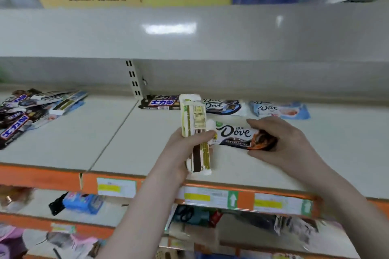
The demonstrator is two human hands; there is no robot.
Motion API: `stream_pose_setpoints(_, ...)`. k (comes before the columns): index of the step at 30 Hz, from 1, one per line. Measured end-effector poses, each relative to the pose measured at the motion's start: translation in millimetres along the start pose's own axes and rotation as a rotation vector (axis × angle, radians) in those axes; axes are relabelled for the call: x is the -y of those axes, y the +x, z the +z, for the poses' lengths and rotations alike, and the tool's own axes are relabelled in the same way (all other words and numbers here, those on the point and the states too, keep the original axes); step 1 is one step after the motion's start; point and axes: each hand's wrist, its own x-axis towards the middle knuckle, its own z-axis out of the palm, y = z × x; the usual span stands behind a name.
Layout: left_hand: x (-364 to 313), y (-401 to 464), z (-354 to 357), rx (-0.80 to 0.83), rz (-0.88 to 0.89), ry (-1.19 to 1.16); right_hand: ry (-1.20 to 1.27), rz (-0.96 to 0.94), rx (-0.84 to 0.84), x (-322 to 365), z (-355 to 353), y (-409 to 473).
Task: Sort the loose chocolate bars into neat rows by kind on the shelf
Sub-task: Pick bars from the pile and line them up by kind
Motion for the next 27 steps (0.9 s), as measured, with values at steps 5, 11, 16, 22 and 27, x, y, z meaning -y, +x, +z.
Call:
stream_pose_setpoints(5,6.3,5.1,19.1,-0.056,0.021,0.011,0.028,0.006,0.030,-28.6,-11.3,-5.0)
stream_pose_setpoints(11,16.5,15.7,41.4,-0.005,-0.044,0.002,-0.073,0.038,0.038,-44.9,-23.7,-22.6)
stream_pose_setpoints(16,28.9,22.2,78.5,0.049,-0.088,-0.009,-0.153,0.030,-0.014,-69.2,-47.6,-39.3)
stream_pose_setpoints(22,50.4,28.8,136.8,0.030,-0.076,-0.031,-0.282,-0.005,-0.017,-127.5,-98.8,-54.5)
stream_pose_setpoints(27,76.2,36.3,201.7,0.002,-0.059,-0.154,-0.355,0.058,0.014,-195.5,-151.9,-63.2)
